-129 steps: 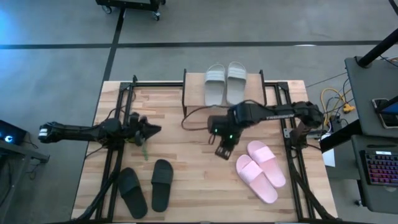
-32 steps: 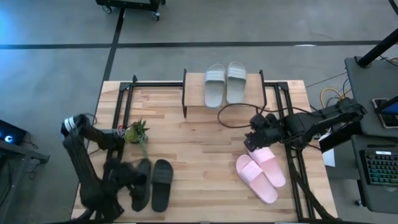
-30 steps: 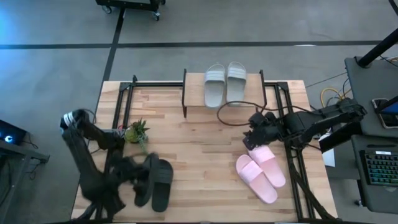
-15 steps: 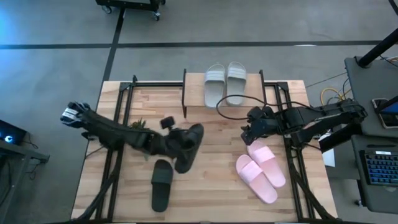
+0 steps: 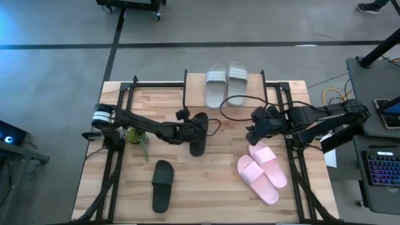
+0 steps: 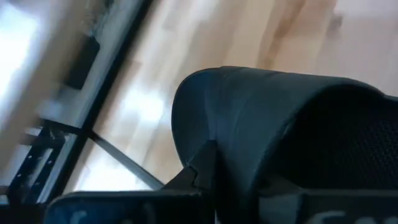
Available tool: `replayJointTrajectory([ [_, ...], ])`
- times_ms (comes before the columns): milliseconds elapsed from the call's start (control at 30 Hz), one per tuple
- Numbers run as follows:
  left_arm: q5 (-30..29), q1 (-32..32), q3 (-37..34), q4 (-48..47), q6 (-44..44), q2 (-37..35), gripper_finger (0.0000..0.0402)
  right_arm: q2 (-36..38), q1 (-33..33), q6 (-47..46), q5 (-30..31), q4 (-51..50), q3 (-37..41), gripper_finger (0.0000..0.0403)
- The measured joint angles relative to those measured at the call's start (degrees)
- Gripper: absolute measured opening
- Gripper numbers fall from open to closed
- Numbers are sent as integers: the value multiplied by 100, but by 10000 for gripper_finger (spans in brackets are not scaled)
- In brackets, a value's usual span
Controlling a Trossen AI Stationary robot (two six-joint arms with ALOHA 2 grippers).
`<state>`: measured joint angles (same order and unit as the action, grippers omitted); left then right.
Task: Pick and place slides into the shelf
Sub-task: Move the black left slipper to the top center of the table
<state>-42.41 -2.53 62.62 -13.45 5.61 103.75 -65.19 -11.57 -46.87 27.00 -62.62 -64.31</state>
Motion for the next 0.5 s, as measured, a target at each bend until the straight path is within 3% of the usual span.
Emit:
replayJointTrajectory([
  [133, -4, 34, 135, -25, 2, 441, 40, 0, 0, 0, -4, -212, 1, 203],
  [333, 74, 58, 254, -214, 196, 523, 128, 0, 0, 5, -42, -233, 2, 203],
  [500, 939, 130, 357, -997, 927, 196, 196, 0, 0, 41, -40, -268, 4, 203],
])
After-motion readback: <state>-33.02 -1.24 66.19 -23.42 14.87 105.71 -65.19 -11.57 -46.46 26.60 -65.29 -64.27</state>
